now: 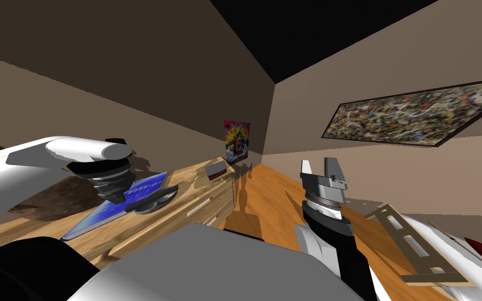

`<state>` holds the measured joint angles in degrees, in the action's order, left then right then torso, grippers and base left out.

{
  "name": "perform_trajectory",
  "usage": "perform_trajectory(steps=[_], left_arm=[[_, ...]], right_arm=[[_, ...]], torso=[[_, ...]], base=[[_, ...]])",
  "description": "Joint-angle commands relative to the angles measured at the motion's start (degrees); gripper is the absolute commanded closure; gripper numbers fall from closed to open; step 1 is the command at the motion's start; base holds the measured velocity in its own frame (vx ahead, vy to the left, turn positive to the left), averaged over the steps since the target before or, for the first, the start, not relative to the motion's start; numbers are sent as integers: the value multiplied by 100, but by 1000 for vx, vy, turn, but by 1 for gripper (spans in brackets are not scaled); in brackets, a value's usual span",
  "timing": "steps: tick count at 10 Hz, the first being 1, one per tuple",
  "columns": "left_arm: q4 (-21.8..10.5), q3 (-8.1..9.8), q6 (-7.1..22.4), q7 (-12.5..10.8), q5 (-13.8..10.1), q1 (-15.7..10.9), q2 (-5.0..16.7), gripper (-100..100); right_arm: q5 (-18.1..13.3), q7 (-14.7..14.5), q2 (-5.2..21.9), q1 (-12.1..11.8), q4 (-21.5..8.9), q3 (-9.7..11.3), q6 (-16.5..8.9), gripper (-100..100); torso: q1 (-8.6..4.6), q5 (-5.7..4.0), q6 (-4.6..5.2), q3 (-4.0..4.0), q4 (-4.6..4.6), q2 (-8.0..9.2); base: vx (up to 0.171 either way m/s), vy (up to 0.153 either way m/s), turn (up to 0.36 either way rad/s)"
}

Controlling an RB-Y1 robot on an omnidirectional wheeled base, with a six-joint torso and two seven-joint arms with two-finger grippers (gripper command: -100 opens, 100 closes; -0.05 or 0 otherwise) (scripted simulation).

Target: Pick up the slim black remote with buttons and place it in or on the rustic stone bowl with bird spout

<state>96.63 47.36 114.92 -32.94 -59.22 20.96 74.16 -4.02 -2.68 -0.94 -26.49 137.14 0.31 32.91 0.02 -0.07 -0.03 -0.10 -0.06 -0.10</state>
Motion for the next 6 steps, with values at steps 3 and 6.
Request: perform_trajectory(steps=[3,6], left_arm=[[0,-1,0,0,1,0,-1,0],[0,-1,0,0,1,0,-1,0]], right_arm=[[0,0,0,0,0,0,0,0],[0,0,0,0,0,0,0,0]], torso=[[3,1,0,2,1,3],[3,1,0,2,1,4]], base=[[0,0,0],[0,0,0]])
